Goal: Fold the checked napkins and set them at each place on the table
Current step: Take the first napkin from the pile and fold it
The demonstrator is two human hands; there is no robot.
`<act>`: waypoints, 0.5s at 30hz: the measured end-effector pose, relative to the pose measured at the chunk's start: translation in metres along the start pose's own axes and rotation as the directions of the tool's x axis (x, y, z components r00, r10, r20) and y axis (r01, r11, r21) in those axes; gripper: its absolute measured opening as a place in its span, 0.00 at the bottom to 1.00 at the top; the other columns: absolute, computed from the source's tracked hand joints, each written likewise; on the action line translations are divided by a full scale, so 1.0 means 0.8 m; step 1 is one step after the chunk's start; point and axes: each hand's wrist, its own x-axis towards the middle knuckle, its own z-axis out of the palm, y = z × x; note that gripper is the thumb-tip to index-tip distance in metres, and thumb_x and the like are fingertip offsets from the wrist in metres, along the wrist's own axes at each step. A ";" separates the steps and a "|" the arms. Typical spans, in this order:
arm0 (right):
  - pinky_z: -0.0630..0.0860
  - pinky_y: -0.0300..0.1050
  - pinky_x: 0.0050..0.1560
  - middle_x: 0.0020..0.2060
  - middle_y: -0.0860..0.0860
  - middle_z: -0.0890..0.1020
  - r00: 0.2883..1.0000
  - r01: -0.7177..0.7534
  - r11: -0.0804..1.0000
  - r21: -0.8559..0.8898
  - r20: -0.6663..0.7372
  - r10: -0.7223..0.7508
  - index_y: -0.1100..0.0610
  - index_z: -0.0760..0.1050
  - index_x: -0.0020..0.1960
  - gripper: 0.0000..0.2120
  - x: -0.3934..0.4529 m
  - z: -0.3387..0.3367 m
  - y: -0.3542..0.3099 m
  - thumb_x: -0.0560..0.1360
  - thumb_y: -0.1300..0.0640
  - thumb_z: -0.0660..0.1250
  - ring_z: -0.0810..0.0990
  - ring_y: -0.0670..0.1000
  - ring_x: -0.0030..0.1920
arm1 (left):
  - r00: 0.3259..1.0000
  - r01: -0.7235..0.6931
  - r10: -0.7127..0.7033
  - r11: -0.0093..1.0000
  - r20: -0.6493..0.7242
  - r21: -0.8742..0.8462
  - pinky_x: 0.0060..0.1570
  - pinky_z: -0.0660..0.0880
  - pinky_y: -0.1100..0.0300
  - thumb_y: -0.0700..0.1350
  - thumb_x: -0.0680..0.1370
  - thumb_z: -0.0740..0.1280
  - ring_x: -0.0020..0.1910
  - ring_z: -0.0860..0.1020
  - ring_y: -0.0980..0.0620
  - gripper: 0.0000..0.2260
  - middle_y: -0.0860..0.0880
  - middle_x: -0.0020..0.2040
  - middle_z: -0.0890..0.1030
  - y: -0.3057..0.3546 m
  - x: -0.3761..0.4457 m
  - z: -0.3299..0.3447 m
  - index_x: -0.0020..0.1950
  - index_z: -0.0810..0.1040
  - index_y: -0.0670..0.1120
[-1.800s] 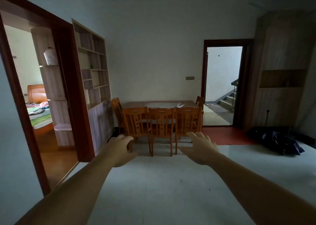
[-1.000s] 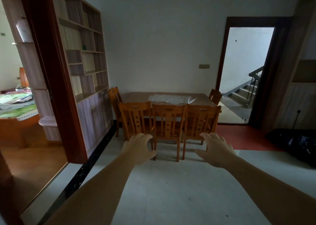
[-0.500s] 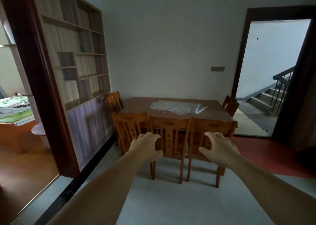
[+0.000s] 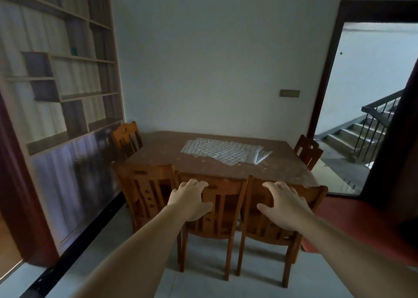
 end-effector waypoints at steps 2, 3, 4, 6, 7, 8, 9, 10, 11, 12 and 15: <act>0.62 0.58 0.70 0.75 0.49 0.59 1.000 -0.014 1.000 -0.014 0.015 0.014 0.45 0.54 0.76 0.33 0.057 0.000 0.009 0.75 0.37 0.61 0.60 0.54 0.74 | 1.000 -0.001 0.001 1.000 0.011 -0.006 0.69 0.63 0.46 0.59 0.75 0.63 0.74 0.62 0.48 0.31 0.52 0.75 0.63 -0.006 0.060 0.002 0.76 0.60 0.55; 0.63 0.57 0.70 0.75 0.49 0.60 1.000 -0.015 1.000 -0.017 0.014 0.016 0.45 0.54 0.76 0.33 0.082 -0.002 0.013 0.75 0.37 0.61 0.61 0.54 0.74 | 1.000 0.000 0.001 1.000 0.013 -0.009 0.69 0.63 0.46 0.59 0.75 0.63 0.74 0.62 0.48 0.31 0.52 0.75 0.63 -0.009 0.087 0.001 0.76 0.60 0.55; 0.63 0.57 0.69 0.75 0.49 0.60 1.000 -0.016 1.000 -0.011 0.004 0.016 0.45 0.55 0.76 0.33 0.106 -0.004 0.018 0.75 0.37 0.61 0.61 0.54 0.73 | 1.000 -0.001 0.001 1.000 0.010 -0.011 0.69 0.63 0.46 0.59 0.75 0.63 0.74 0.62 0.48 0.31 0.52 0.75 0.63 -0.010 0.114 0.000 0.76 0.60 0.55; 0.63 0.57 0.69 0.74 0.49 0.61 1.000 -0.017 1.000 -0.001 -0.011 0.017 0.45 0.55 0.76 0.33 0.153 -0.009 0.026 0.75 0.38 0.62 0.62 0.54 0.73 | 1.000 -0.002 0.002 1.000 0.017 -0.008 0.70 0.62 0.45 0.59 0.75 0.64 0.74 0.62 0.48 0.31 0.52 0.76 0.63 -0.010 0.165 -0.004 0.76 0.60 0.55; 0.62 0.57 0.70 0.75 0.49 0.60 1.000 -0.017 1.000 -0.003 -0.015 0.017 0.45 0.55 0.76 0.33 0.175 -0.011 0.030 0.75 0.38 0.62 0.61 0.54 0.73 | 1.000 -0.004 0.004 1.000 0.021 -0.007 0.70 0.62 0.45 0.60 0.75 0.64 0.74 0.61 0.47 0.31 0.52 0.76 0.62 -0.009 0.190 -0.006 0.76 0.60 0.55; 0.61 0.57 0.70 0.75 0.49 0.60 1.000 -0.019 1.000 -0.003 -0.020 0.018 0.45 0.55 0.76 0.33 0.199 -0.012 0.036 0.75 0.38 0.62 0.61 0.54 0.74 | 1.000 -0.009 0.009 1.000 0.021 -0.006 0.70 0.62 0.45 0.60 0.75 0.64 0.74 0.61 0.47 0.31 0.51 0.76 0.62 -0.007 0.215 -0.005 0.76 0.59 0.55; 0.60 0.57 0.71 0.75 0.49 0.59 1.000 -0.021 1.000 0.000 -0.022 0.021 0.45 0.55 0.76 0.34 0.222 -0.011 0.041 0.75 0.37 0.62 0.60 0.54 0.74 | 1.000 -0.016 0.016 1.000 0.022 -0.002 0.70 0.62 0.45 0.60 0.76 0.64 0.75 0.61 0.47 0.31 0.51 0.76 0.62 -0.005 0.238 -0.004 0.76 0.59 0.55; 0.60 0.58 0.71 0.76 0.49 0.59 1.000 -0.025 1.000 0.005 -0.018 0.026 0.46 0.55 0.76 0.34 0.245 -0.009 0.046 0.75 0.37 0.62 0.60 0.54 0.74 | 0.999 -0.025 0.025 1.000 0.024 0.002 0.70 0.62 0.45 0.60 0.76 0.64 0.75 0.61 0.47 0.31 0.51 0.77 0.61 -0.003 0.261 -0.001 0.76 0.59 0.55; 0.60 0.58 0.71 0.76 0.49 0.58 1.000 -0.028 1.000 0.011 -0.012 0.028 0.46 0.54 0.76 0.34 0.269 -0.005 0.051 0.75 0.37 0.62 0.59 0.54 0.74 | 0.999 -0.030 0.030 1.000 0.024 0.002 0.70 0.62 0.45 0.60 0.76 0.64 0.75 0.61 0.47 0.31 0.51 0.77 0.61 -0.002 0.284 0.004 0.76 0.59 0.55; 0.60 0.58 0.70 0.76 0.49 0.59 1.000 -0.024 1.000 0.015 -0.010 0.024 0.45 0.54 0.76 0.34 0.293 -0.001 0.057 0.75 0.37 0.62 0.60 0.54 0.74 | 0.999 -0.031 0.031 1.000 0.023 0.003 0.70 0.62 0.45 0.60 0.76 0.64 0.75 0.61 0.47 0.31 0.51 0.77 0.61 -0.001 0.308 0.009 0.76 0.59 0.55; 0.62 0.56 0.70 0.74 0.49 0.61 1.000 0.005 0.999 0.045 -0.010 -0.004 0.45 0.56 0.75 0.32 0.371 0.015 0.077 0.75 0.37 0.60 0.62 0.54 0.73 | 0.999 -0.022 0.022 1.000 0.034 0.014 0.69 0.64 0.46 0.61 0.76 0.64 0.73 0.62 0.48 0.31 0.51 0.75 0.63 -0.001 0.378 0.029 0.76 0.60 0.55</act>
